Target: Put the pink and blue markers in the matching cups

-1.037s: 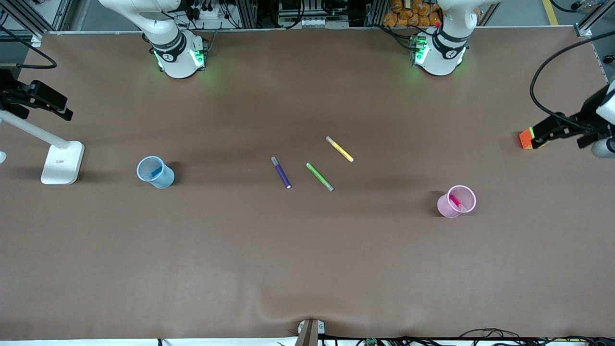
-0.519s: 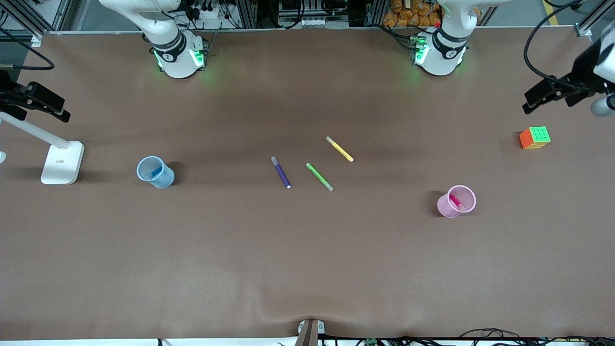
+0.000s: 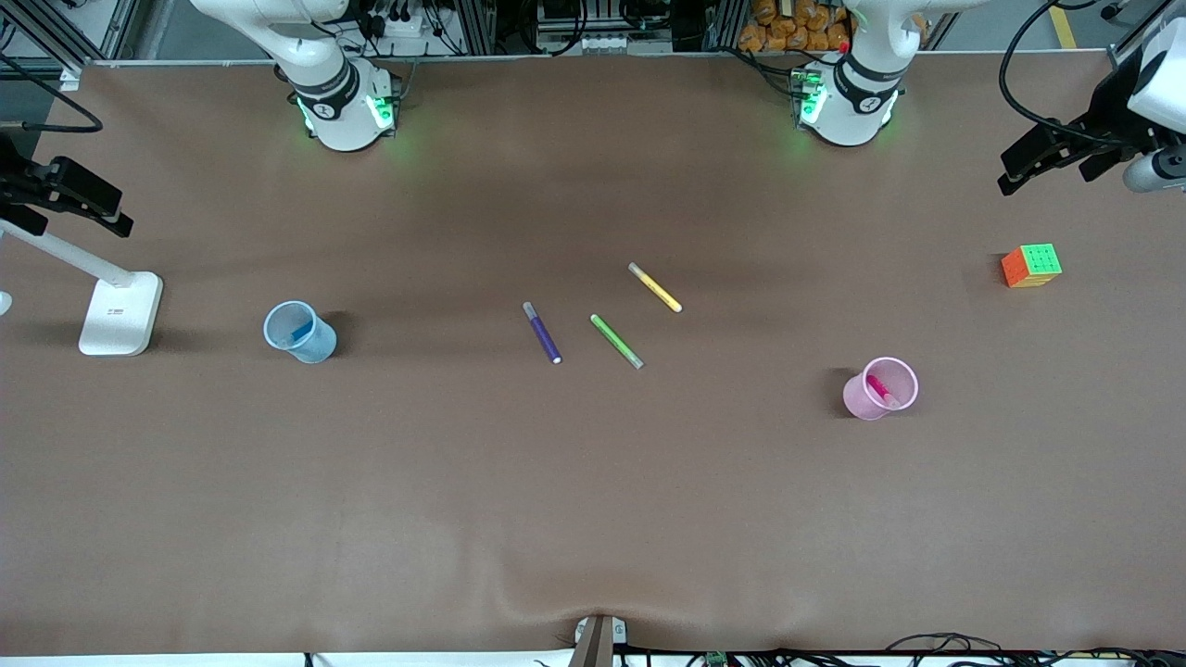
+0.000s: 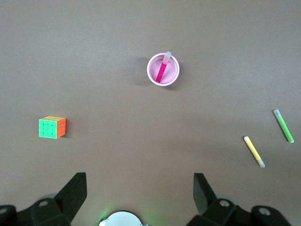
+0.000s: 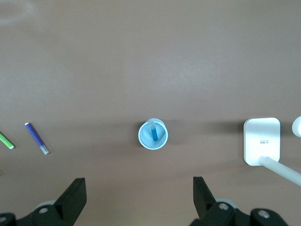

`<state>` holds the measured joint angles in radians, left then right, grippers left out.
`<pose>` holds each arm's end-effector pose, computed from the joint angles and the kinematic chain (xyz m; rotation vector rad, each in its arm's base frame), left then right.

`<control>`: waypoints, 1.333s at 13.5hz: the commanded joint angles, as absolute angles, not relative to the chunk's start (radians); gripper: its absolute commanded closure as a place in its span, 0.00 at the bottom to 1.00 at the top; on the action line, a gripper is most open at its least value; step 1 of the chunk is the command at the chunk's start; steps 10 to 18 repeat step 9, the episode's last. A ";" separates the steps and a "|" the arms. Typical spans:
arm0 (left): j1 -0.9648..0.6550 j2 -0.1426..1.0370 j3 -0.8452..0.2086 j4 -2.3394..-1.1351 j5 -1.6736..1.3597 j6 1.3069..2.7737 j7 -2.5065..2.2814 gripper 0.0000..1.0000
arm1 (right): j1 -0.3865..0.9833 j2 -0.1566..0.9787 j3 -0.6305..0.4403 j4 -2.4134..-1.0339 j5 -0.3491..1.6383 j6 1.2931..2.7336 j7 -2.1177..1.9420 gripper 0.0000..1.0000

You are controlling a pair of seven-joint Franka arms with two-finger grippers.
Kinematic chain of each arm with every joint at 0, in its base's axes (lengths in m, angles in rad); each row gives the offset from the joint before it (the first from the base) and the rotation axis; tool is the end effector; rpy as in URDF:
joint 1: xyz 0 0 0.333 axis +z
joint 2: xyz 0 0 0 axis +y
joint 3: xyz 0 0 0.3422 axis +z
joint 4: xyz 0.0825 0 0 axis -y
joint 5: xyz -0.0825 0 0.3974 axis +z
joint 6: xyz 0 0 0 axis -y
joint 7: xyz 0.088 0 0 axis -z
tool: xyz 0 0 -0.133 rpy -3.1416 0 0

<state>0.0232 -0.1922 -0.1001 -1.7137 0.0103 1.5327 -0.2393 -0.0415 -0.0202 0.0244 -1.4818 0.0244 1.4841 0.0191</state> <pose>0.4965 -0.0421 0.6541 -3.1036 -0.2560 -0.0230 0.5526 -0.0059 0.6712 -3.1171 0.0527 -0.0350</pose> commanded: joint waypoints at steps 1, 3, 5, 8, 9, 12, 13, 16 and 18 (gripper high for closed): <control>0.021 -0.157 -0.095 -1.662 0.005 1.506 -0.216 0.00 | -0.058 -0.023 0.034 -1.476 0.023 1.482 -0.002 0.00; 0.020 -0.123 -0.095 -1.619 0.009 1.480 -0.216 0.00 | -0.061 -0.021 0.034 -1.476 0.025 1.480 0.000 0.00; 0.023 -0.110 -0.097 -1.608 0.008 1.471 -0.212 0.00 | -0.074 -0.020 0.032 -1.477 0.025 1.480 0.000 0.00; 0.025 -0.100 -0.092 -1.606 0.002 1.471 -0.213 0.00 | -0.078 -0.020 0.034 -1.479 0.029 1.482 0.000 0.00; 0.025 -0.100 -0.092 -1.606 0.003 1.471 -0.213 0.00 | -0.078 -0.020 0.032 -1.479 0.029 1.482 0.000 0.00; 0.025 -0.100 -0.092 -1.606 0.003 1.471 -0.213 0.00 | -0.078 -0.020 0.032 -1.479 0.029 1.482 0.000 0.00; 0.025 -0.100 -0.092 -1.606 0.003 1.471 -0.213 0.00 | -0.078 -0.020 0.032 -1.479 0.029 1.482 0.000 0.00; 0.025 -0.100 -0.092 -1.606 0.003 1.471 -0.213 0.00 | -0.078 -0.020 0.032 -1.479 0.029 1.482 0.000 0.00; 0.025 -0.100 -0.092 -1.606 0.003 1.471 -0.213 0.00 | -0.078 -0.020 0.032 -1.479 0.029 1.482 0.000 0.00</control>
